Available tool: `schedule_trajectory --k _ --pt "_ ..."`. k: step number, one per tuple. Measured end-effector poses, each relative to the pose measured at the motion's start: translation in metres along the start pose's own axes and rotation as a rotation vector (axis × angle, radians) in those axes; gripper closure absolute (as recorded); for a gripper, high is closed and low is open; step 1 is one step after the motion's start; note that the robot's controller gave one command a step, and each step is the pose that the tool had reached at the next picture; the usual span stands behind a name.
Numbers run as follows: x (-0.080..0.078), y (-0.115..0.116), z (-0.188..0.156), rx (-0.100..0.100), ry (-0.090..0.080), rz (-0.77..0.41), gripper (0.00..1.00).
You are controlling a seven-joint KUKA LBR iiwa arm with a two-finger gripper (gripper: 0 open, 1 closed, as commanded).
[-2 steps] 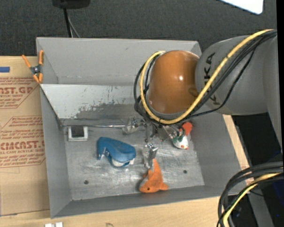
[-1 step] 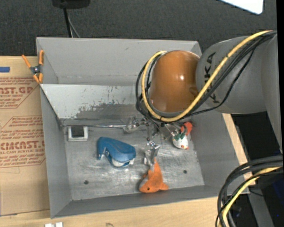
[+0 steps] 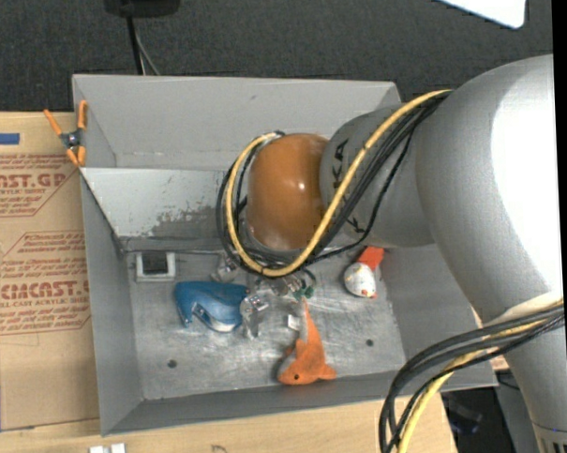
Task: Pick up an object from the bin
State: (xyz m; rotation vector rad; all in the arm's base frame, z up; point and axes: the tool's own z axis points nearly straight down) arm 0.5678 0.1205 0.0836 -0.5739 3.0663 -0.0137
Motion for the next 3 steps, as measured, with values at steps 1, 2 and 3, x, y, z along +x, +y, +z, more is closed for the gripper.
schedule_trajectory --k 1,2,3 --pt "0.0 0.0 0.0 0.0 0.0 0.0 1.0" --pt "-0.001 0.018 -0.114 -0.015 0.022 -0.08 1.0" --pt "-0.001 0.018 -0.114 -0.015 0.022 -0.08 1.0"
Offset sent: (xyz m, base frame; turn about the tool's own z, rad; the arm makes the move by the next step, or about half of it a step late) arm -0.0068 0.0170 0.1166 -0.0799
